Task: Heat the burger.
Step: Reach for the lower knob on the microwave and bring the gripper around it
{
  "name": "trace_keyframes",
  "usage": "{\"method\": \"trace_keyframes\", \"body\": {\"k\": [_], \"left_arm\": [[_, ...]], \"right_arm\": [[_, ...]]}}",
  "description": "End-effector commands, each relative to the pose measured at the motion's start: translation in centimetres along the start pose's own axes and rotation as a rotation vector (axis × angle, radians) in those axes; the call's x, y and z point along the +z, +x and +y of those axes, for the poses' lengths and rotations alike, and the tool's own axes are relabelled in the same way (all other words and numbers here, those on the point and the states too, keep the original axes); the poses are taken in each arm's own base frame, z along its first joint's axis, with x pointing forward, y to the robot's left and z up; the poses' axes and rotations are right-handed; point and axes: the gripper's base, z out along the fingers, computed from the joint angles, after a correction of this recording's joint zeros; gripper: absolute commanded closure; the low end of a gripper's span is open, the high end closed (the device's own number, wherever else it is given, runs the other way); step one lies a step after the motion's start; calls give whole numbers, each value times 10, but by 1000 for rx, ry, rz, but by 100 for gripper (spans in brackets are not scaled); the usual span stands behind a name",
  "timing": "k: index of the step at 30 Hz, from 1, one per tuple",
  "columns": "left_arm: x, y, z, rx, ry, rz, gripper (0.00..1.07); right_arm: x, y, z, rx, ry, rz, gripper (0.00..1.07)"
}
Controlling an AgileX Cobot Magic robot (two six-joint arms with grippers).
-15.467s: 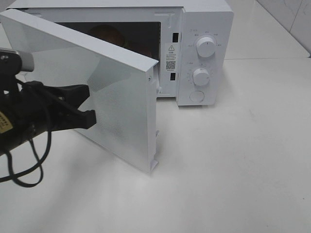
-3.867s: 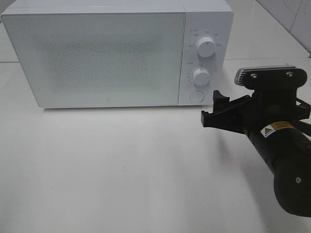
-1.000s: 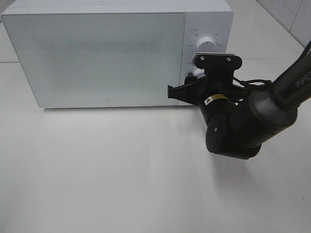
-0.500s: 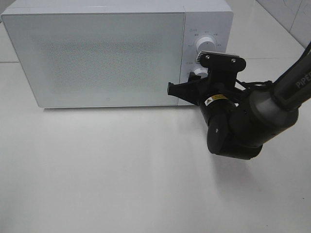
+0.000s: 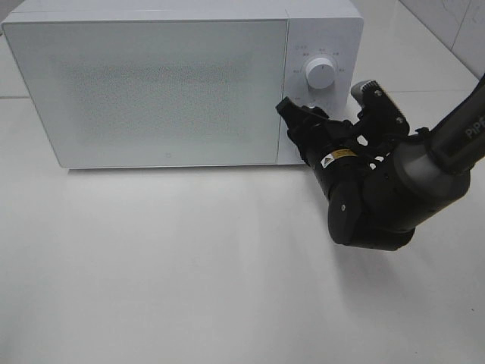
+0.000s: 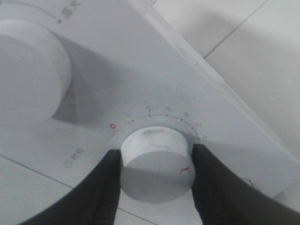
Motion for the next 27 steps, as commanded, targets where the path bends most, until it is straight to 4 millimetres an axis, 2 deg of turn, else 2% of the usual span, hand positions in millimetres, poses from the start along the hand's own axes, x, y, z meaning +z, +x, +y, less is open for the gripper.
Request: {"method": "trace_keyframes", "body": {"k": [1, 2, 3, 4, 6, 7, 14, 18, 27], "left_arm": [[-2, 1, 0, -5, 0, -27, 23], [-2, 1, 0, -5, 0, -27, 23], [-2, 1, 0, -5, 0, -27, 23], [-2, 1, 0, -5, 0, -27, 23], [-2, 1, 0, -5, 0, -27, 23], [-2, 1, 0, -5, 0, -27, 23], [-2, 1, 0, -5, 0, -27, 23], [-2, 1, 0, -5, 0, -27, 23], [-2, 1, 0, -5, 0, -27, 23]], "right_arm": [[4, -13, 30, 173, -219, -67, 107], [4, -13, 30, 273, -223, -56, 107], [4, -13, 30, 273, -223, -56, 107], [4, -13, 29, 365, -220, -46, 107], [4, -13, 29, 413, -215, -39, 107], [4, -12, 28, 501, -205, -23, 107], [5, -10, 26, 698, -186, 11, 107], [5, -11, 25, 766, -178, -1, 107], [5, -12, 24, 777, -176, -13, 107]]}}
